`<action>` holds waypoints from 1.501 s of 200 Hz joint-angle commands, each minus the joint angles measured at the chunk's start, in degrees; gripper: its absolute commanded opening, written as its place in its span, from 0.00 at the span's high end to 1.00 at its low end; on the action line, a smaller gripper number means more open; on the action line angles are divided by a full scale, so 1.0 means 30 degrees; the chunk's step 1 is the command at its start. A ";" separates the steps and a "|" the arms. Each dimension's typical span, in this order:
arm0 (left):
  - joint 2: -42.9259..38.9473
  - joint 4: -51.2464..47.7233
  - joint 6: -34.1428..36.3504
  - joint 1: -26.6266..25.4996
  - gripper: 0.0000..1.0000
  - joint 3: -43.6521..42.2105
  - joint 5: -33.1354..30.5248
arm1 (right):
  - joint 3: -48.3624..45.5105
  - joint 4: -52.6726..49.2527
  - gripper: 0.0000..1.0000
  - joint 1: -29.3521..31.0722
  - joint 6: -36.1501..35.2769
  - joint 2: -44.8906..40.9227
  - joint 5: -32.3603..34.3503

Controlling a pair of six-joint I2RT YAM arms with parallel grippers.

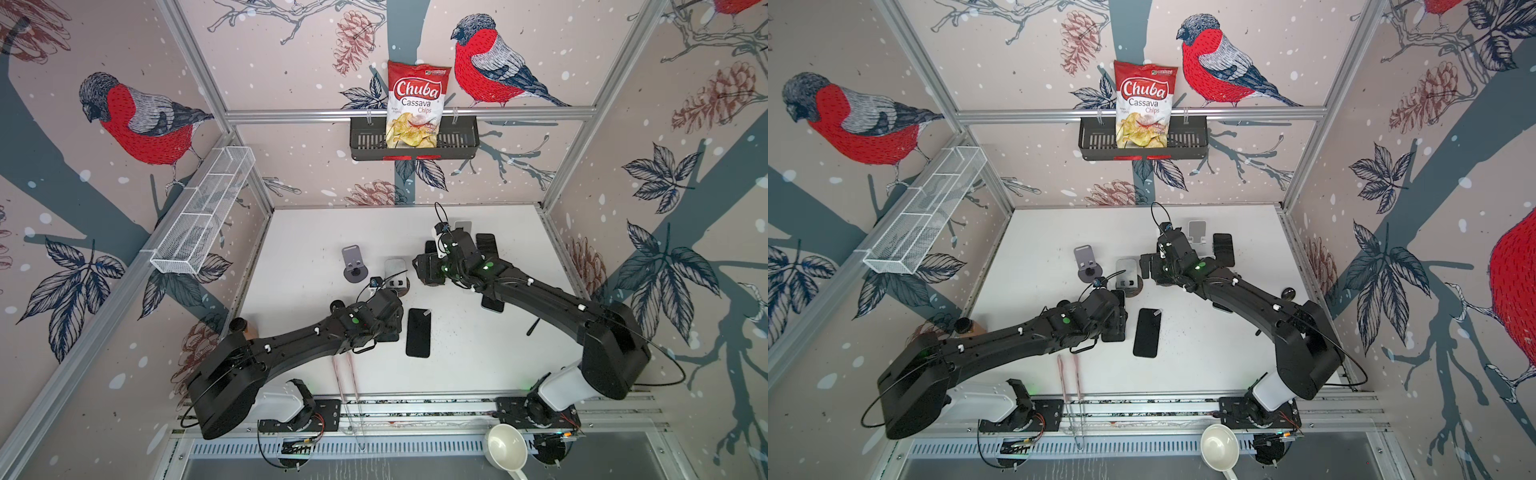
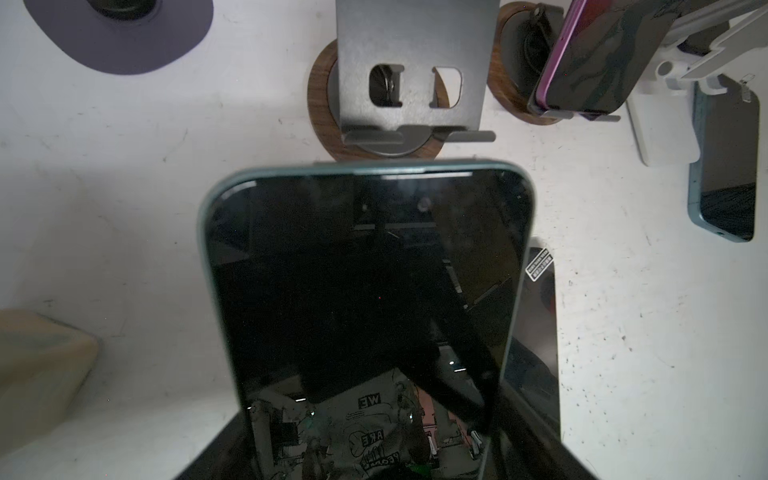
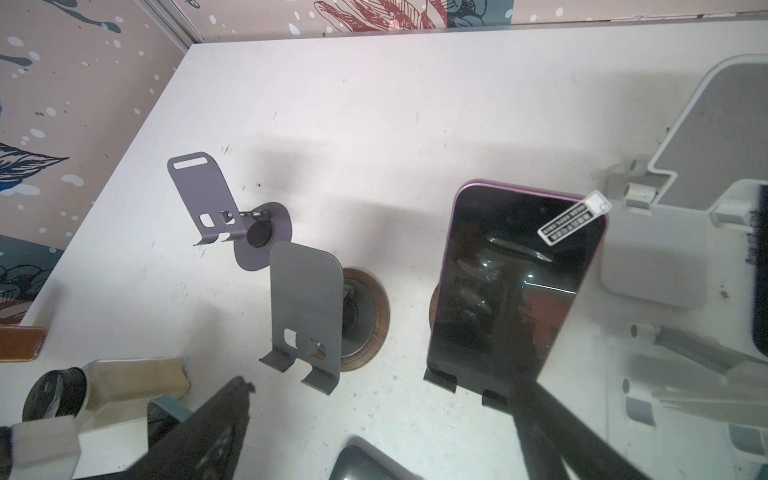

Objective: Remove the phone from the phone stand
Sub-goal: 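Carry the teal-edged phone toward the robot beside the flat black phone, then lower the teal-edged phone flat beside the black phone while the right gripper approaches the stands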

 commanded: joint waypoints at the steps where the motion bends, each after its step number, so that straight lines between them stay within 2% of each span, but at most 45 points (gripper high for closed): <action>1: 0.0221 0.0770 -0.0280 -0.0035 0.42 -0.0195 0.0087 | 0.0104 0.0327 0.01 0.0135 0.0308 0.0064 0.0325; 61: 0.0820 0.1258 -0.0399 -0.0065 0.42 -0.0695 0.0926 | 0.0030 0.0385 0.01 0.0258 0.0347 0.0261 0.0457; 179: 0.3013 0.1009 -0.0227 -0.0094 0.40 0.0037 0.1503 | 0.0249 0.0443 0.01 0.0309 0.0166 0.0731 0.0373; 300: 0.3969 0.1242 -0.0440 -0.0092 0.30 -0.0124 0.1717 | 0.1151 0.0297 0.01 0.0525 -0.0175 0.1849 0.0240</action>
